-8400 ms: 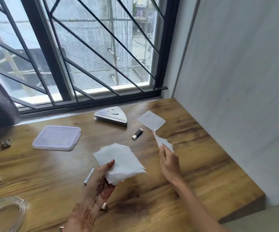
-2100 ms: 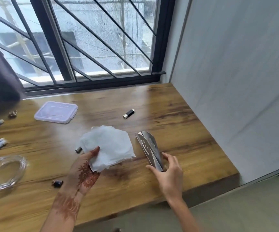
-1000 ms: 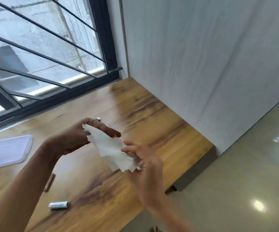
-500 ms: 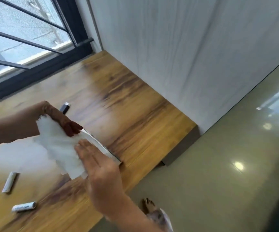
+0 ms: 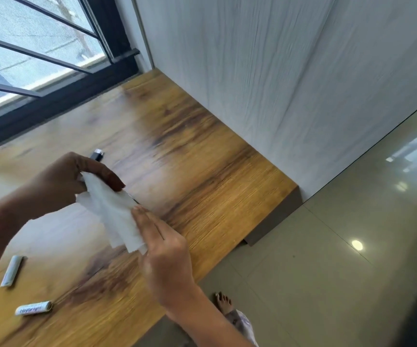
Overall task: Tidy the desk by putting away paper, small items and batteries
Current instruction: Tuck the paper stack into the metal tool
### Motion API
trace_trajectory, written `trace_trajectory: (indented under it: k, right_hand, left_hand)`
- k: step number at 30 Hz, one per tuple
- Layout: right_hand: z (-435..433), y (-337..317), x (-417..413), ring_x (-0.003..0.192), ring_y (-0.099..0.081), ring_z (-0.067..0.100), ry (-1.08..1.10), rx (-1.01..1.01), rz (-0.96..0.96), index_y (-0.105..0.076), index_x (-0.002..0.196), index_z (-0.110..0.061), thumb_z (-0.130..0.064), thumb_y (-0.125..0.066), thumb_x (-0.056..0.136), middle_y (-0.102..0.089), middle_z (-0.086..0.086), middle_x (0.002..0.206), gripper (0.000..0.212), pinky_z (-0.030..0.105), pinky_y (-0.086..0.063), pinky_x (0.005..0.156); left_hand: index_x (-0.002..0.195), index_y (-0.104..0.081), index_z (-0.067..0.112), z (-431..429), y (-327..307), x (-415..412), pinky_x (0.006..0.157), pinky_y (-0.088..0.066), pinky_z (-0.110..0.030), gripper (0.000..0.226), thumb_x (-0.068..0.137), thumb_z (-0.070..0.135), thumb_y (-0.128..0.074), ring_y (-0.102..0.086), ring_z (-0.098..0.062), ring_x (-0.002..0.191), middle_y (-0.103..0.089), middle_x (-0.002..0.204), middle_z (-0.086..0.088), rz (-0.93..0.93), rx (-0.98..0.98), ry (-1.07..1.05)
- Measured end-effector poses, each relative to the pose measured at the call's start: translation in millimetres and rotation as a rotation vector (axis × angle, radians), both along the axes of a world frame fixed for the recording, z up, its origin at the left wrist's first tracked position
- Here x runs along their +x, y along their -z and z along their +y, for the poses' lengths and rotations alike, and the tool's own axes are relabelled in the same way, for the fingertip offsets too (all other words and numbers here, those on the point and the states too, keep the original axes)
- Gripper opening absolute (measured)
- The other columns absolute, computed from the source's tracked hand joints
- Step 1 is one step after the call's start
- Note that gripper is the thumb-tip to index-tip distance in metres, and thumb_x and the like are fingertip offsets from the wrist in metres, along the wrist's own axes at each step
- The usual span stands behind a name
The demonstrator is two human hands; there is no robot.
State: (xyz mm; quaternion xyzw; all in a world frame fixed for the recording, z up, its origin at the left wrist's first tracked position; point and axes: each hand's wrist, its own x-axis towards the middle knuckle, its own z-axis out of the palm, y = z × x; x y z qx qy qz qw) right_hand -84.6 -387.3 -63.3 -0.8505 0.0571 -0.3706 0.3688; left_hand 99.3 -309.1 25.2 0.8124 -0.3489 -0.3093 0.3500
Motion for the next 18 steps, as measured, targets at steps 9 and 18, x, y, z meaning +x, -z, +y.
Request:
trace_trajectory:
  k: [9,18]
  right_hand:
    - [-6,16,-12,0.081,-0.068,0.015,0.112,-0.088,0.036,-0.068,0.1,-0.001,-0.004,-0.062,0.079,-0.071,0.009,0.089,0.022,0.022,-0.056,0.07]
    - [-8,18,-14,0.078,-0.065,0.013,0.162,-0.082,0.126,-0.069,0.098,-0.003,-0.014,-0.053,0.082,-0.068,0.006,0.086,0.025,0.017,-0.055,0.069]
  left_hand:
    - [0.063,-0.068,0.047,1,18,-10,0.082,-0.052,-0.025,0.07,0.061,-0.022,-0.056,-0.066,0.0,0.077,-0.069,0.077,0.028,-0.422,0.025,-0.046]
    - [0.069,-0.065,0.03,4,25,-22,0.064,-0.037,0.004,0.064,0.052,-0.031,-0.055,-0.052,0.027,0.074,-0.067,0.067,0.022,-0.512,-0.007,-0.003]
